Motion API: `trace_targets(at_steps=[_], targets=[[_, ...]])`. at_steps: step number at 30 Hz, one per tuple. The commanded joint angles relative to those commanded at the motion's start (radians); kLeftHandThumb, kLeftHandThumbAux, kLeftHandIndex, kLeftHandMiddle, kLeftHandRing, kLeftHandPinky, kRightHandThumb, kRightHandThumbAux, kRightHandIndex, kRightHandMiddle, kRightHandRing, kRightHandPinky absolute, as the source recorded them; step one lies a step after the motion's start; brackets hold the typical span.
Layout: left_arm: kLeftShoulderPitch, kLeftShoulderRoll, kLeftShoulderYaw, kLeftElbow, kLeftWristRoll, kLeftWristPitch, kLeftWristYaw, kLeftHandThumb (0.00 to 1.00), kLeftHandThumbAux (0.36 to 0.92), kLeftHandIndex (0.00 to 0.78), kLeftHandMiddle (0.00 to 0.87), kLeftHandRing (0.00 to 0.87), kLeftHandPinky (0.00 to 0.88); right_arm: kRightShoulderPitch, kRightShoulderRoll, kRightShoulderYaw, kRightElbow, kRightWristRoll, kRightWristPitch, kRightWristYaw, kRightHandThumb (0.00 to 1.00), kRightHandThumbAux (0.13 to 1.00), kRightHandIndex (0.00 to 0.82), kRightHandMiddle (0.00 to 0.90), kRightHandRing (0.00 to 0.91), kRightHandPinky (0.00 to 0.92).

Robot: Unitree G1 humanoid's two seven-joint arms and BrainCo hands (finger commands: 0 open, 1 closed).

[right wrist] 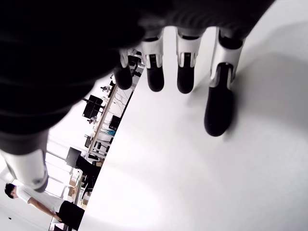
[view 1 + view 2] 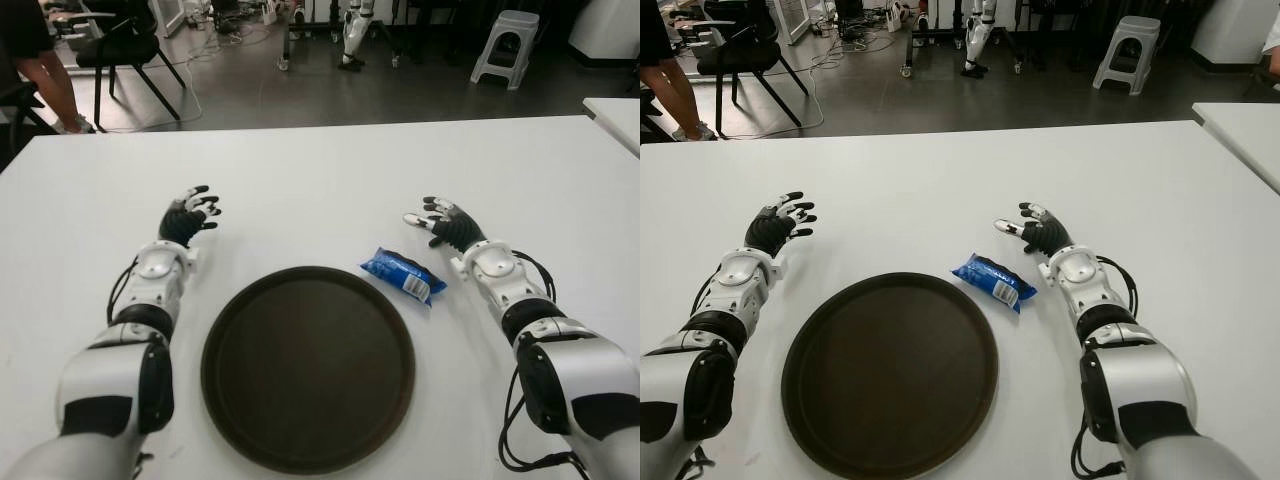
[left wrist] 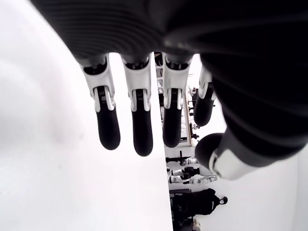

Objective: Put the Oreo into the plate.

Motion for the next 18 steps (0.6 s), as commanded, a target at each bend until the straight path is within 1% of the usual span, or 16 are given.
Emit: trace_targets(at_steps=[2,8,18], targets=[[0.0,0.0,0.0,0.0,-0.001,0.001,-0.001,0.013,0.671,0.182,0.249,0.262,0.287,0.0,0.0,0.0,0.0,0.001,0.001,0.001,0.105,0.537,0.053,0.113,0.082,0.037],[-0.001,0.0,0.001,0.0,-0.002,0.004,0.0,0.017,0.653,0.18,0.252,0.267,0.295,-0.001,0.001,-0.004,0.001,0.007,0.008,0.004,0.109,0.545,0.055,0.119,0.09,0.048],[-0.001,-0.001,0.003,0.0,-0.004,0.006,0.005,0.002,0.666,0.183,0.255,0.27,0.298,-0.002,0.002,-0.006,0.001,0.009,0.016,0.003,0.118,0.537,0.063,0.127,0.098,0.055]])
